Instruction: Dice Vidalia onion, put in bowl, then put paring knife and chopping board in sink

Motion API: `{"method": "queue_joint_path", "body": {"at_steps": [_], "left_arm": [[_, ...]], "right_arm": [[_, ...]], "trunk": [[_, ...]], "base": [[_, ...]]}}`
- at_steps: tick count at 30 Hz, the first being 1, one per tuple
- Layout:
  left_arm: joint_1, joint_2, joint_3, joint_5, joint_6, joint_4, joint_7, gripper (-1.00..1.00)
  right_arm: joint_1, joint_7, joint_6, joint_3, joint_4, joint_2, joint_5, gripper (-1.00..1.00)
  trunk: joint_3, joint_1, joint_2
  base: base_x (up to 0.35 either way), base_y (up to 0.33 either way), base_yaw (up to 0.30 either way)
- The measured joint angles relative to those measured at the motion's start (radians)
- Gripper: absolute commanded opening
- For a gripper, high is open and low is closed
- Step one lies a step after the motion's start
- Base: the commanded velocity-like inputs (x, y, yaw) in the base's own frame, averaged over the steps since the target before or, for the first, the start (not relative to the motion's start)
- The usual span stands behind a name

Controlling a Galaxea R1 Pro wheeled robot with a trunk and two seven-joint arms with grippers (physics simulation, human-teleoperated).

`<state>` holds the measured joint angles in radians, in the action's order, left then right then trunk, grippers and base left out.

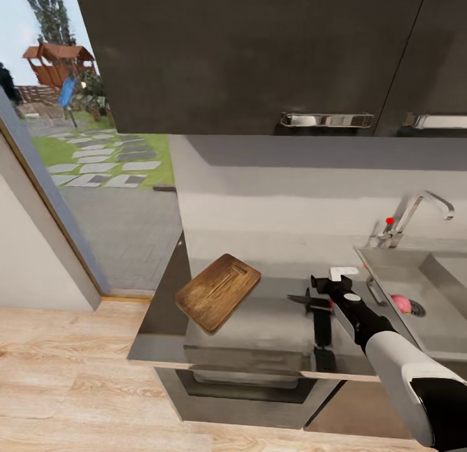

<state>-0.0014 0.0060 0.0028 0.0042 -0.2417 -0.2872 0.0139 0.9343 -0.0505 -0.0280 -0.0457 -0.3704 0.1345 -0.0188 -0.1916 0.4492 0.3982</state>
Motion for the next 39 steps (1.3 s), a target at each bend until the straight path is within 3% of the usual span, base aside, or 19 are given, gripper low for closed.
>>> {"method": "queue_joint_path", "body": {"at_steps": [10, 18, 39], "left_arm": [[0.000, 0.000, 0.000, 0.000, 0.000, 0.000, 0.000, 1.00], [0.000, 0.000, 0.000, 0.000, 0.000, 0.000, 0.000, 1.00], [0.000, 0.000, 0.000, 0.000, 0.000, 0.000, 0.000, 1.00]], "right_arm": [[0.000, -0.012, 0.002, 0.009, 0.006, 0.001, -0.001, 1.00], [0.001, -0.023, 0.001, 0.063, 0.013, 0.002, 0.000, 1.00], [0.000, -0.025, 0.000, 0.067, 0.039, 0.002, 0.000, 1.00]], "trunk": [[0.000, 0.000, 0.000], [0.000, 0.000, 0.000], [0.000, 0.000, 0.000]], "base": [[0.016, 0.000, 0.000], [-0.050, 0.000, 0.000], [0.002, 0.000, 0.000]]}}
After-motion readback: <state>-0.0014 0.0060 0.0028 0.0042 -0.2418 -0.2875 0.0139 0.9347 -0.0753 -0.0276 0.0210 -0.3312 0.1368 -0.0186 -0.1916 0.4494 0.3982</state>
